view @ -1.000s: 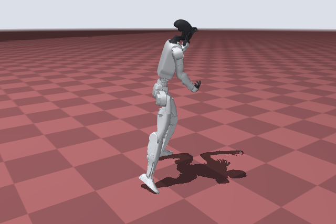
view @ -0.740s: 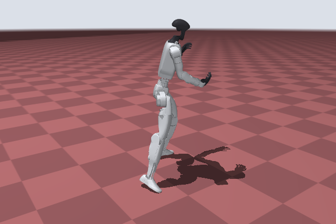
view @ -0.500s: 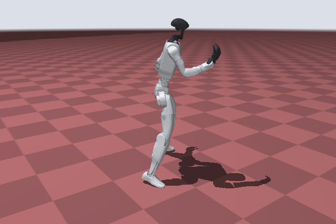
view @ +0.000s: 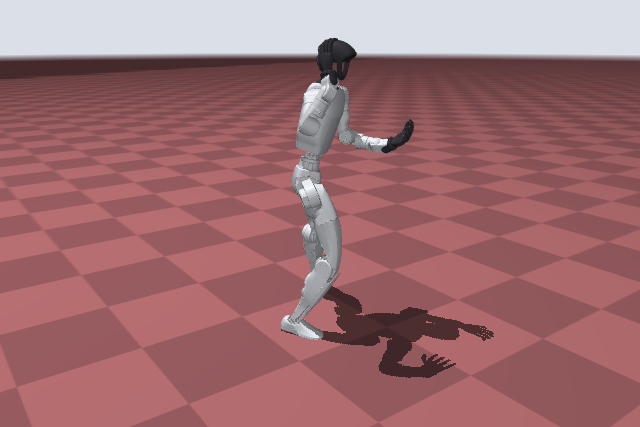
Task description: Kungfu
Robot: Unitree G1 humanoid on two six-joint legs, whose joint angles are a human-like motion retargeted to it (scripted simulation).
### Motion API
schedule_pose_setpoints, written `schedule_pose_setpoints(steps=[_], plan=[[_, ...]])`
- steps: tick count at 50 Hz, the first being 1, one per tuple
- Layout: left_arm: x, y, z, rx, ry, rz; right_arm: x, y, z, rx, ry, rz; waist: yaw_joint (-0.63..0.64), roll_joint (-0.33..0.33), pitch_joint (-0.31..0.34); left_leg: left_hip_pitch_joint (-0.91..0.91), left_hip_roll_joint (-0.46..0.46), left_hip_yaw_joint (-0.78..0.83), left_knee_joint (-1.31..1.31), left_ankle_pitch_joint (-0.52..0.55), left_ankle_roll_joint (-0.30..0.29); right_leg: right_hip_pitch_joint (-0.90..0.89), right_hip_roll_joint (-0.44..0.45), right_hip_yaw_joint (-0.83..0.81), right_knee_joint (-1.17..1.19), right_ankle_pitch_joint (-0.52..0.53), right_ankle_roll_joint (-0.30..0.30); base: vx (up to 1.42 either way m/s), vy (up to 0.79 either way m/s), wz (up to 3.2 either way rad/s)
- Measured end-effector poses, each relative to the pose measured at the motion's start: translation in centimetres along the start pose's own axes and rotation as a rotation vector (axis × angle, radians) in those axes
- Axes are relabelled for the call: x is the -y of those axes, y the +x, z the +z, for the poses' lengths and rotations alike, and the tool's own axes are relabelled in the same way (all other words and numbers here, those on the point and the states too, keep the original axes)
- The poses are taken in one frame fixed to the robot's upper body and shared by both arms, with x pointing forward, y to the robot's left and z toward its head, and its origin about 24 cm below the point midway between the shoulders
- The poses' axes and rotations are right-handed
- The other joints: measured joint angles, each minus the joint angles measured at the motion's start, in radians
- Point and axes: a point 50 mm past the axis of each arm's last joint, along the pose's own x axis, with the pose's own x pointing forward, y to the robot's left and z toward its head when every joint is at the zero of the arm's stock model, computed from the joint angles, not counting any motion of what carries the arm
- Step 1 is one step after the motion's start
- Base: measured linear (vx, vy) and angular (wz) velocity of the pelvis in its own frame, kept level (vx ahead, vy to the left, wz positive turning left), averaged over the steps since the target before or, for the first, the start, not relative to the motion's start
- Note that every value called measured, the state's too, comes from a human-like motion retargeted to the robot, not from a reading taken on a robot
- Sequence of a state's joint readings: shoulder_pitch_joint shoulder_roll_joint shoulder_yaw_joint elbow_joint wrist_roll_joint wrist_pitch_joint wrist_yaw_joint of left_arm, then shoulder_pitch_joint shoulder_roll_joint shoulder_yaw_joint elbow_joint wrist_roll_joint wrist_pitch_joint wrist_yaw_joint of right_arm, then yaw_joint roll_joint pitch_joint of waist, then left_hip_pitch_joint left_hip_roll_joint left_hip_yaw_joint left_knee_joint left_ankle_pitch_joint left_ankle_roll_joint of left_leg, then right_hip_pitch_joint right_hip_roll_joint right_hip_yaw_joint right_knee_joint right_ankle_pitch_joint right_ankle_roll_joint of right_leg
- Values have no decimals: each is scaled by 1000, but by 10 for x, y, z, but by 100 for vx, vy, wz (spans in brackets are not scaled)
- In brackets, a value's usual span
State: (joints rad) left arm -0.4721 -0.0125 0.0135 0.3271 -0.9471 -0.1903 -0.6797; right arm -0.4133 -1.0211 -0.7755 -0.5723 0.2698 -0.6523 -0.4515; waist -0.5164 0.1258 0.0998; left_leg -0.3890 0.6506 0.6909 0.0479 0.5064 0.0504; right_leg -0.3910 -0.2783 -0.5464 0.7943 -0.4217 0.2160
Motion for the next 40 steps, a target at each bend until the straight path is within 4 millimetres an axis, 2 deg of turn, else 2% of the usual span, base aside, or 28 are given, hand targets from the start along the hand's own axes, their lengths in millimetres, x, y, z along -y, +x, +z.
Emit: schedule_pose_setpoints(steps=[5, 10, 15, 20, 23, 25, 27, 28, 30, 31, 33, 35, 36, 37, 38, 39, 40], plan=[[-10, -8, 23, 109, 7, 74, -1, 2, -2, -34, 35, 100, -10, 11, 0, 47, -18, 1, 1, -36, -37, -1, -17, 37, -14, 17, -5, 5, 11, -26], [-34, -34, 42, 69, 106, 187, 10, -2, -8, -95, -43, 137, -26, 23, 18, 71, -27, 21, 10, -81, -66, 4, -21, 71, -40, 64, -3, 10, 22, -9], [-69, -84, 61, -106, 252, 343, 30, -18, -15, -239, -114, 223, -27, 36, 52, 2, -18, -25, 99, -135, -60, 40, -21, 61, -107, 126, -2, 7, 25, 31], [-94, -162, 82, -394, 469, 583, 61, -48, -30, -483, -258, 340, 45, 60, 64, -96, -5, -102, 219, -215, -55, 90, -25, 25, -191, 183, 4, 16, 39, 35], [-97, -220, 95, -622, 623, 763, 78, -80, -39, -685, -256, 397, 95, 82, 69, -171, -13, -183, 298, -267, -37, 125, -22, 12, -244, 228, 11, 22, 47, 47], [-93, -261, 100, -812, 702, 874, 85, -108, -45, -852, -218, 464, 127, 97, 71, -218, -27, -229, 342, -300, -23, 151, -20, 6, -279, 260, 21, 19, 46, 78], [-83, -303, 101, -1056, 752, 967, 87, -152, -45, -1061, -140, 556, 171, 116, 65, -276, -51, -289, 379, -327, -7, 179, 0, 4, -318, 285, 43, 18, 50, 91], [-76, -326, 100, -1202, 777, 1001, 88, -181, -39, -1201, -90, 608, 217, 134, 60, -314, -48, -331, 388, -324, -3, 189, 39, 6, -350, 297, 45, 6, 32, 88], [-67, -351, 91, -1395, 796, 1038, 90, -229, -22, -1422, -27, 654, 277, 158, 51, -374, -40, -363, 421, -339, 21, 220, 91, -1, -396, 305, 46, 2, 35, 138], [-64, -360, 77, -1489, 784, 1049, 90, -261, -4, -1565, 7, 635, 307, 168, 41, -416, -41, -365, 456, -380, 52, 258, 109, -33, -427, 324, 46, -2, 41, 250], [-52, -379, 47, -1670, 727, 1034, 75, -325, 43, -1851, 102, 486, 376, 168, 1, -468, -47, -313, 512, -472, 107, 332, 122, -109, -479, 375, 46, -8, 34, 329], [-33, -401, 23, -1858, 621, 990, 29, -377, 89, -2069, 258, 172, 483, 147, -55, -502, -61, -273, 572, -565, 158, 396, 137, -164, -513, 418, 46, -2, -1, 302], [-20, -417, 18, -1961, 569, 969, -6, -391, 97, -2100, 380, -19, 557, 126, -79, -505, -58, -261, 587, -574, 162, 420, 148, -170, -521, 428, 46, 10, -17, 220], [-5, -433, 16, -2064, 522, 942, -44, -398, 96, -2100, 515, -192, 638, 102, -98, -502, -52, -245, 598, -566, 158, 443, 157, -176, -526, 435, 46, 21, -24, 146], [10, -449, 20, -2168, 488, 913, -82, -396, 79, -2045, 671, -333, 731, 74, -108, -489, -38, -220, 603, -523, 137, 466, 161, -186, -529, 437, 46, 17, -35, 103], [26, -464, 23, -2273, 457, 896, -114, -384, 46, -1935, 842, -421, 819, 51, -106, -487, -40, -225, 608, -498, 107, 481, 165, -193, -531, 439, 46, 9, -43, 68], [41, -477, 25, -2377, 430, 879, -140, -361, 7, -1786, 1021, -474, 904, 31, -97, -491, -49, -245, 612, -480, 73, 493, 168, -197, -531, 442, 46, 6, -34, 38]])
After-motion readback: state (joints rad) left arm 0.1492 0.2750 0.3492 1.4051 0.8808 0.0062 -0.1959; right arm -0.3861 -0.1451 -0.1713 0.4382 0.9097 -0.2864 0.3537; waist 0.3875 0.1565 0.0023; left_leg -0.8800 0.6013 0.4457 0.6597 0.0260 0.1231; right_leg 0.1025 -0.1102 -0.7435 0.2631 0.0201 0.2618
